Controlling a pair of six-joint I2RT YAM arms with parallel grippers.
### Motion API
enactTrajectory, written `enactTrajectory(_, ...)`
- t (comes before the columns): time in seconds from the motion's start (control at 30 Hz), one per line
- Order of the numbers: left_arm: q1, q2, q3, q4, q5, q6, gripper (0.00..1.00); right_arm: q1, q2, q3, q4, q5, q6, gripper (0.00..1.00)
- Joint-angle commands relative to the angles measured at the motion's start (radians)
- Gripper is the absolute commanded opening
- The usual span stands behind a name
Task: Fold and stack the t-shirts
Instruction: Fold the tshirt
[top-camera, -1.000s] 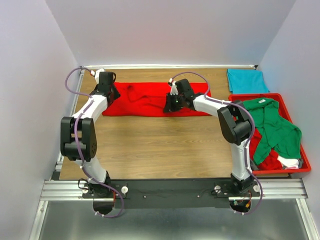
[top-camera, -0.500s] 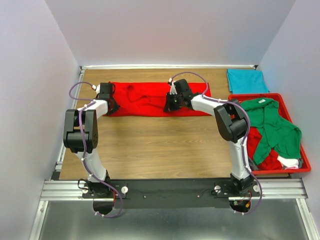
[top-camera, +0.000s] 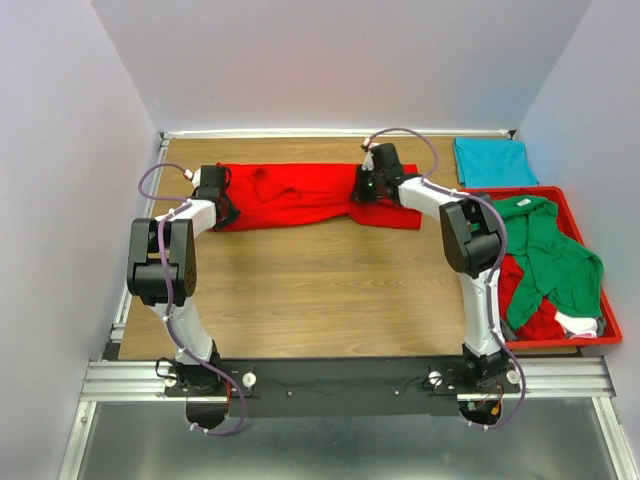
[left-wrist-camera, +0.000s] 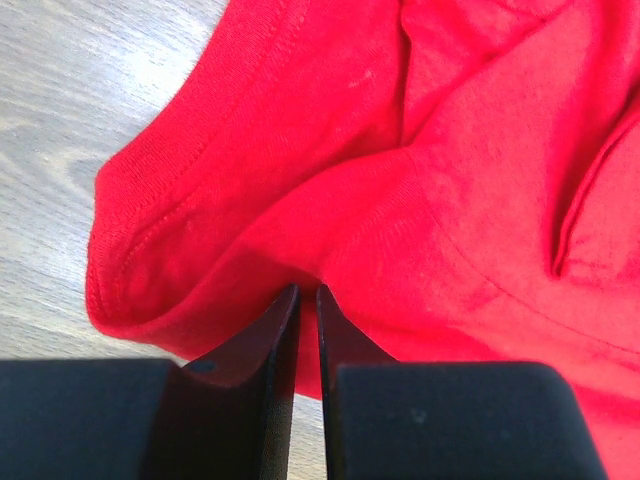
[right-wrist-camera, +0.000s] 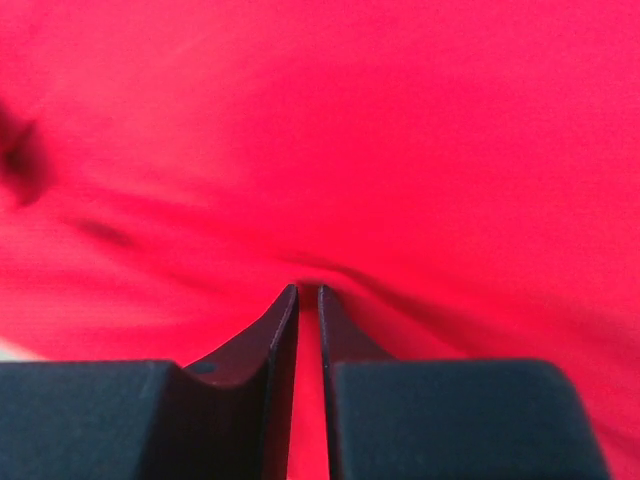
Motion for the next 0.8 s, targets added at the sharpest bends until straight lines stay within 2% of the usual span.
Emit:
enactTrajectory(0.0,0.007,0.017,-0.017,-0.042,-0.042,0.011,0.20,-0.098,-0.008,0.034,-0.002,0.089,-0.029,0.22)
enactTrajectory(0.2,0.030,0.012,-0.012,-0.047,-0.042,0.017,0.20,-0.154,-0.125,-0.062,-0.016,0.154,-0.016,0.31)
enactTrajectory(0.33,0.028,0.017,-0.008,-0.051,-0.033,0.020,0.20,-0.154,-0.247,-0.222,-0.015,0.132,0.033,0.39)
enactTrajectory(0.77,0.039,-0.017,-0.037,-0.082,-0.040,0.025,0.20,-0.210,-0.393,-0.546,-0.025,0.181,0.148,0.47)
